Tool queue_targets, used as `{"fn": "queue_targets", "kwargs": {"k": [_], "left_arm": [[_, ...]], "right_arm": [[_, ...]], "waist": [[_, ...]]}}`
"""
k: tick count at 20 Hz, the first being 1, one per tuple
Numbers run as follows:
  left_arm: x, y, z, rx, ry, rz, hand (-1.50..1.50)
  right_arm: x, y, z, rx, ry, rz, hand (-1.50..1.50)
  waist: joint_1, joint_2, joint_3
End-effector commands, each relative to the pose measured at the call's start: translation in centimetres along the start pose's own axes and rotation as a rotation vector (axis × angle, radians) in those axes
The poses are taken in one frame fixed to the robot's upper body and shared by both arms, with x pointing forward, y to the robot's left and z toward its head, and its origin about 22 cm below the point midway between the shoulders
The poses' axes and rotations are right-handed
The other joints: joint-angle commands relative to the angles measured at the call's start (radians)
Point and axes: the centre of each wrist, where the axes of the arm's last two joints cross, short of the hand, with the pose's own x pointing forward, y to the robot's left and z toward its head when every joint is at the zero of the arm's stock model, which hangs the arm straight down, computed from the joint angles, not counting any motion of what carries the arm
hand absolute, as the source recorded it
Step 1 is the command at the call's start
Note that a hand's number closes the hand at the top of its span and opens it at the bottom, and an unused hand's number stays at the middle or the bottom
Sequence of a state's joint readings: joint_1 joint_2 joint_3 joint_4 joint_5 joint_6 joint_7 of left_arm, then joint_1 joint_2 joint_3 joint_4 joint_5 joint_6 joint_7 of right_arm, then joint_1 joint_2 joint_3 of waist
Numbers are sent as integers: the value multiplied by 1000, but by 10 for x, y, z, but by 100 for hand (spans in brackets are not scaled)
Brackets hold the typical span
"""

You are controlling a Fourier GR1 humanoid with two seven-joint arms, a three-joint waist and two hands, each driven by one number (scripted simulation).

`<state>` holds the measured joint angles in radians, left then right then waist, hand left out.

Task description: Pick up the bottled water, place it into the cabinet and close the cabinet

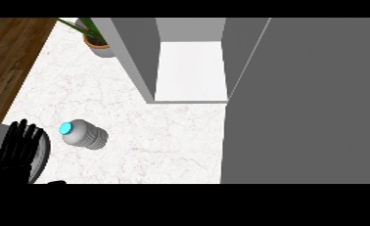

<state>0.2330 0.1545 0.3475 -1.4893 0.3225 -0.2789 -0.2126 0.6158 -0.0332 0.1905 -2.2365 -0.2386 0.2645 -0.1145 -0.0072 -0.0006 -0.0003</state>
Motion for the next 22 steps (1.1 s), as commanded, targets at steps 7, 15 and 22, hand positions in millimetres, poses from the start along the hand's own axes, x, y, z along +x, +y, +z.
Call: {"fn": "queue_targets", "kwargs": {"k": [7, 15, 22], "left_arm": [[-52, 24, -17, 54, 92, 59, -150], [-83, 28, -41, 34, 130, 157, -150], [-119, 5, -34, 22, 119, 155, -150]], "right_arm": [[-16, 8, 13, -13, -5, -12, -150], [17, -4, 11, 4, -7, -9, -150], [-10, 4, 19, 3, 8, -19, -150]], "waist": [[-2, 0, 0], [-5, 2, -1], [-9, 1, -1]]}}
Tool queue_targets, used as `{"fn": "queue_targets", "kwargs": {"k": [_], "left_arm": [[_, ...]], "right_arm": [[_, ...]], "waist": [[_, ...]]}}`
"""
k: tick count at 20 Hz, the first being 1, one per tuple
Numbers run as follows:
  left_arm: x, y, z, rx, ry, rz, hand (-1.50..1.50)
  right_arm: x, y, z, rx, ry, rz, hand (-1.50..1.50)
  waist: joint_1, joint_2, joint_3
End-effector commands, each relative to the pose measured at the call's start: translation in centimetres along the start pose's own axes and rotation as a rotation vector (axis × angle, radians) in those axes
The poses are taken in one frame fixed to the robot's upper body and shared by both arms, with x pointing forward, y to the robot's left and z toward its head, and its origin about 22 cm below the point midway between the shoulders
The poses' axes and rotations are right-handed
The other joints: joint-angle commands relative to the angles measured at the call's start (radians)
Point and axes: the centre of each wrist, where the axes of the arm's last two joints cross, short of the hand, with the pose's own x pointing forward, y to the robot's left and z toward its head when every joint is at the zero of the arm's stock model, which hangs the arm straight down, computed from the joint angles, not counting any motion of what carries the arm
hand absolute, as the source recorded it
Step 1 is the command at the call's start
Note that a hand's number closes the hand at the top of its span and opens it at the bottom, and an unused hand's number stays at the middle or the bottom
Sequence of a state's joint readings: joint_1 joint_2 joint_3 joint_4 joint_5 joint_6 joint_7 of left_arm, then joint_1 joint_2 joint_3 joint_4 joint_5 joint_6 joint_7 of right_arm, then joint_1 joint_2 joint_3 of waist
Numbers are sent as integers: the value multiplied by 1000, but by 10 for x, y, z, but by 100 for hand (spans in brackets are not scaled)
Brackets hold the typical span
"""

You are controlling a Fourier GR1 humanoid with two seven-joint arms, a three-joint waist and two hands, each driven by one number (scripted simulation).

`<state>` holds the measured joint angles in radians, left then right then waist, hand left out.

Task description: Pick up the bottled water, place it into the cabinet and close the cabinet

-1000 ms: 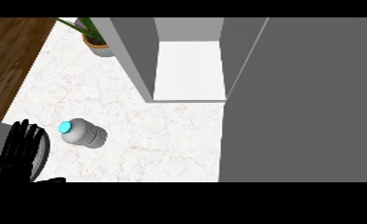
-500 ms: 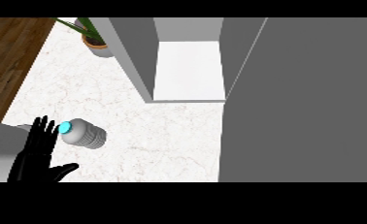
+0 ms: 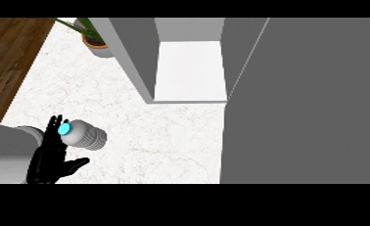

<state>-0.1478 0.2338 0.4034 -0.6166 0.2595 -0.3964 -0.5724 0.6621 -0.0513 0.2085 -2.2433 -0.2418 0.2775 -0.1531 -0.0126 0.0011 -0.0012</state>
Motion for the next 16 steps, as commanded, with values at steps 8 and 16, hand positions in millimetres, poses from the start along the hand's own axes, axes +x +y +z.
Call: {"fn": "queue_targets", "kwargs": {"k": [8, 16], "left_arm": [[-18, 0, -6, -19, 10, 50, -150], [-32, -14, -3, -70, 18, 187, -150]], "right_arm": [[0, 14, 1, 12, 1, 6, -150], [-12, 2, -4, 4, -4, -22, -150]], "waist": [[-5, 1, -1], [-9, 5, -2]]}}
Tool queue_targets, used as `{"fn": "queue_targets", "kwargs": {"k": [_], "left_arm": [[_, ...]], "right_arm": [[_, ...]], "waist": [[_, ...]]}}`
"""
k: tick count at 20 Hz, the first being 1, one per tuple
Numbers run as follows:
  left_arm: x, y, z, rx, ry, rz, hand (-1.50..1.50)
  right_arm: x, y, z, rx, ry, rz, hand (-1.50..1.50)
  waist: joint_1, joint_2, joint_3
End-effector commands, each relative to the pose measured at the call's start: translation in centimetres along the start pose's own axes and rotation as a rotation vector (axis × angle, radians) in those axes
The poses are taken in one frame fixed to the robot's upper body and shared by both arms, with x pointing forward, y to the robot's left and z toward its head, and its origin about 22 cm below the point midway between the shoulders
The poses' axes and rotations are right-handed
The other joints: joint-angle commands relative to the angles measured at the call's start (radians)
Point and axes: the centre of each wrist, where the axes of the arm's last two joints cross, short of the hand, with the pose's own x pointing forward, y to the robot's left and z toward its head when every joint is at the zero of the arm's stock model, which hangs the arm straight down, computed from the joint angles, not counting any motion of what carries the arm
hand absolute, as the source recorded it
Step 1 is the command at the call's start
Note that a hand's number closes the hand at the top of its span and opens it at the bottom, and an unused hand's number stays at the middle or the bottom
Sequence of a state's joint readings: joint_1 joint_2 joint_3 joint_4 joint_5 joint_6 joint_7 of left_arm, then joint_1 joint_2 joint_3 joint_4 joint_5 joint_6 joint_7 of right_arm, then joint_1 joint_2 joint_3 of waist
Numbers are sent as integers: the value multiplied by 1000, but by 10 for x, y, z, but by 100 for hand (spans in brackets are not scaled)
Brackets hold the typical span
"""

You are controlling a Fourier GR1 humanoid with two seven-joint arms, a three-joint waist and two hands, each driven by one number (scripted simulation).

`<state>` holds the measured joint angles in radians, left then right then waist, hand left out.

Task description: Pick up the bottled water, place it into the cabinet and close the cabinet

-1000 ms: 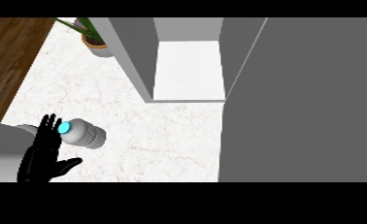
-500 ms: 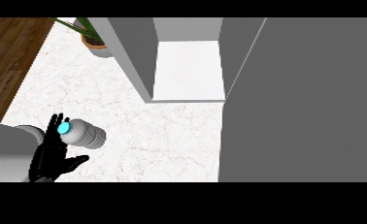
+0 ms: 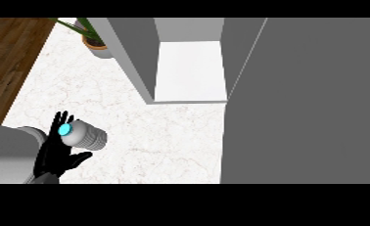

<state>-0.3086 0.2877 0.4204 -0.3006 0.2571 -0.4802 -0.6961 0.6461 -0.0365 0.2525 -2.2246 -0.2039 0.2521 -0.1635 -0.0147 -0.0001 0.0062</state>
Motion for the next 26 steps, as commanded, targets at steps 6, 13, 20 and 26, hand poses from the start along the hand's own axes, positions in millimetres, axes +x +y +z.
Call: {"fn": "queue_targets", "kwargs": {"k": [6, 13, 20, 26], "left_arm": [[-15, -33, -15, -112, 54, 148, -150], [-23, -54, -21, -189, 46, 179, -150], [-41, -61, -3, -228, 17, 165, 150], [-11, -37, -20, -238, -7, 122, 150]], "right_arm": [[9, 2, 4, 16, -10, -19, -150], [-14, 1, 3, 6, 15, -19, -150], [-6, -14, -4, -1, 4, -8, -150], [-16, 7, -4, -4, 24, -9, -150]], "waist": [[-10, 3, -9], [-10, 4, -9], [7, 1, -7], [-3, 4, -8]]}}
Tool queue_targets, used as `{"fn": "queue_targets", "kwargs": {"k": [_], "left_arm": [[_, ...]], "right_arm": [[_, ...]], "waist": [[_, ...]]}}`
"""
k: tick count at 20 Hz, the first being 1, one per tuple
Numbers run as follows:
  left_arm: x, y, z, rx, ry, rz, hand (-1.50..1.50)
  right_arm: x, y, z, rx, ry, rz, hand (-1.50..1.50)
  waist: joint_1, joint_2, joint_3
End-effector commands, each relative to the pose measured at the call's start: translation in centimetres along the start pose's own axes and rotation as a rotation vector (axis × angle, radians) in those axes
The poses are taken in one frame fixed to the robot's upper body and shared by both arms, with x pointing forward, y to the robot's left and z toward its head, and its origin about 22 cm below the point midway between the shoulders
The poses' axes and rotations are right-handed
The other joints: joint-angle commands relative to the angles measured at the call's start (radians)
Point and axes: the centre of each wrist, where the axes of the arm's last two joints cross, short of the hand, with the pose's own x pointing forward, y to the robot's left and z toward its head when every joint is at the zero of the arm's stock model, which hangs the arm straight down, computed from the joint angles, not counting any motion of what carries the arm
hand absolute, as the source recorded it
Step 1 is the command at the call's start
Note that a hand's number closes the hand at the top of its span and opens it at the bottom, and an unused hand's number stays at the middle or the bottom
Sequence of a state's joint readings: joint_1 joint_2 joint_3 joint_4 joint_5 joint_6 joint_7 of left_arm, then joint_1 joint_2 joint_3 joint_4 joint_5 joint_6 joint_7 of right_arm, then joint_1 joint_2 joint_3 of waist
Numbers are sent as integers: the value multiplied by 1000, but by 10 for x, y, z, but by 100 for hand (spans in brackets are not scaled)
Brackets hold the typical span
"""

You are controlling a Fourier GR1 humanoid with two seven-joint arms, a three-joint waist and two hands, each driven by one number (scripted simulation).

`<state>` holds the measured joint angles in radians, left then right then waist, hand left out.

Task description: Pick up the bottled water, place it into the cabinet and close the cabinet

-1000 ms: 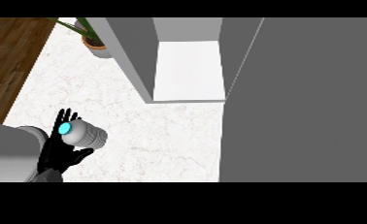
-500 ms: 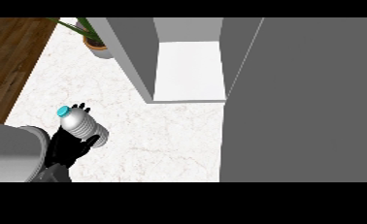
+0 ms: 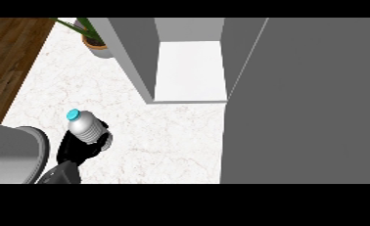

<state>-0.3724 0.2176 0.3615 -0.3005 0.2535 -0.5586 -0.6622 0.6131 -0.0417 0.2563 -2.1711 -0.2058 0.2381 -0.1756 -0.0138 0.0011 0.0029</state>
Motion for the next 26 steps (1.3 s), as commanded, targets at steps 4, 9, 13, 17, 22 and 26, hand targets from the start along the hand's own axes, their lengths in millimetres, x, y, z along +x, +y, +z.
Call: {"fn": "queue_targets", "kwargs": {"k": [4, 9, 13, 17, 22, 26], "left_arm": [[-18, -10, 7, -65, -68, 41, 150], [-7, 1, 11, -48, -96, 35, 150], [-4, -15, -4, -52, -106, 69, 150], [-15, -32, -7, -79, -96, 95, 150], [-2, -29, -2, -117, -84, 118, 150], [12, -47, -1, -123, -75, 88, 150]], "right_arm": [[9, -2, 1, -3, -3, 1, -150], [-6, -27, 10, -15, 0, 11, -150], [-5, -9, 11, -25, 9, 2, -150], [4, -13, 3, -20, -3, 15, -150], [-12, 3, 1, -5, 12, -6, -150], [6, 4, -10, 6, 13, -5, -150]], "waist": [[0, 1, -5], [6, -1, -3], [11, -4, -2], [9, -2, -3], [14, -4, -2], [17, -4, -2]]}}
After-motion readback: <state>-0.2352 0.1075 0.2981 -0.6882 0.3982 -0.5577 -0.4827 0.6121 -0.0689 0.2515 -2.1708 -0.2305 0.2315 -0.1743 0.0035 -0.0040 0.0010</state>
